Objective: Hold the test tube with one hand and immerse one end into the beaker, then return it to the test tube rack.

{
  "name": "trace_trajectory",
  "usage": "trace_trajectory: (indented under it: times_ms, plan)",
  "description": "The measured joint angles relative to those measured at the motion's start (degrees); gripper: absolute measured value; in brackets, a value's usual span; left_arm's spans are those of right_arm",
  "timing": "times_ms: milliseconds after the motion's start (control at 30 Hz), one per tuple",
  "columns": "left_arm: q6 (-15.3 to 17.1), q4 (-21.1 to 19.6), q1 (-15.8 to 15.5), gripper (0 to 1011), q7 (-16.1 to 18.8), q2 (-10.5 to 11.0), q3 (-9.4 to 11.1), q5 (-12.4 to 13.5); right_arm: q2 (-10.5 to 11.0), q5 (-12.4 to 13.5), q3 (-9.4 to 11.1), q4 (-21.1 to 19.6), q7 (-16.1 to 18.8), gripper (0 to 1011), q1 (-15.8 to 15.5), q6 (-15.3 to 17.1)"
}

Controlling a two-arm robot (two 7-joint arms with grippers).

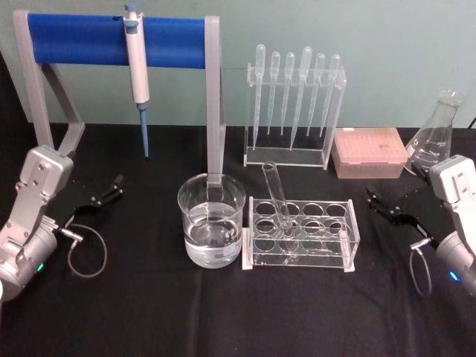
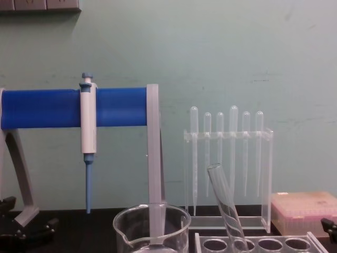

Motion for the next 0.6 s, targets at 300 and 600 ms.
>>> trace_trajectory:
  times_ms: [300, 600]
  plan:
    - [0.0, 0.0, 0.0, 1000, 0.0, 0.0, 0.0, 0.0, 0.0, 0.0, 0.0, 0.0, 0.0, 1003, 0.0, 0.0]
    - [0.0, 0.0, 0.0, 1000, 0.0, 0.0, 0.0, 0.0, 0.0, 0.0, 0.0, 0.0, 0.0, 1003, 0.0, 0.0]
